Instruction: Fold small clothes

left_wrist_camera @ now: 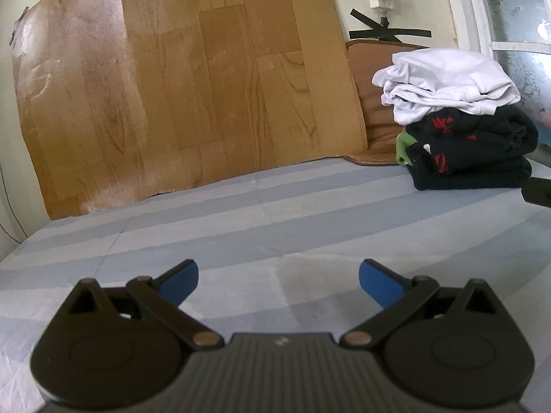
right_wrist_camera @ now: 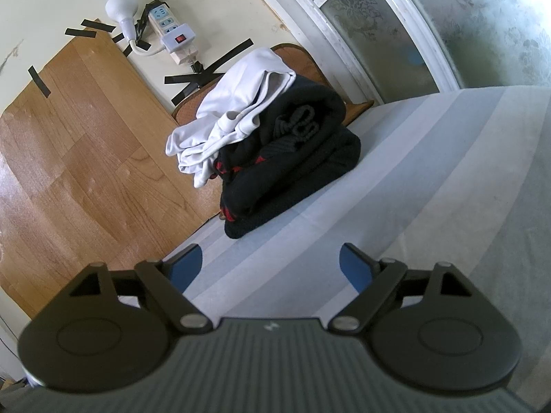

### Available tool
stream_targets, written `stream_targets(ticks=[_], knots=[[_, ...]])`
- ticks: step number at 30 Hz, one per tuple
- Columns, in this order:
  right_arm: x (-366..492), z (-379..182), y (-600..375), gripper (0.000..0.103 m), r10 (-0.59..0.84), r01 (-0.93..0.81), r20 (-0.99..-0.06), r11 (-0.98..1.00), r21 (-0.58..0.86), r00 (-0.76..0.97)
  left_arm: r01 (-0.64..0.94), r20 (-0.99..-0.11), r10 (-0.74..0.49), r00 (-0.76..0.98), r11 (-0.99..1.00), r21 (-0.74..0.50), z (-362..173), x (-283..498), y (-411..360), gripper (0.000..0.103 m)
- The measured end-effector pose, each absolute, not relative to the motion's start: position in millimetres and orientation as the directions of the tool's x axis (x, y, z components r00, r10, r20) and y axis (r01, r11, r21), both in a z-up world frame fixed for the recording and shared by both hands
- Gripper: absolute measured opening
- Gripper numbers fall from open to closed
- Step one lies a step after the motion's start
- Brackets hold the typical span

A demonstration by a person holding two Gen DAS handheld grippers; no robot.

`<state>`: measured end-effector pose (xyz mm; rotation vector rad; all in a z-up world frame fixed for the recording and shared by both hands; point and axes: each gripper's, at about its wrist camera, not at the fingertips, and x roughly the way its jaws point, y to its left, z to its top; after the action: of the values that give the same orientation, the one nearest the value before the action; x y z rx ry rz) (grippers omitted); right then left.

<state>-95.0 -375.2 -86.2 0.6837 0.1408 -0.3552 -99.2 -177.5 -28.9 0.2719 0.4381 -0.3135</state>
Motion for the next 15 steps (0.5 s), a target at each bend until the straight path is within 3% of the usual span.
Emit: stream_targets(ticks=[15], knots=[[-95.6, -87.1, -376.2, 0.090, -0.270, 0.357, -0.234, 0.714, 0.602, 0.934, 0.348, -0.455, -0.229, 0.860, 0.917, 0.196, -28.8, -98.9, -177.9, 0.103]])
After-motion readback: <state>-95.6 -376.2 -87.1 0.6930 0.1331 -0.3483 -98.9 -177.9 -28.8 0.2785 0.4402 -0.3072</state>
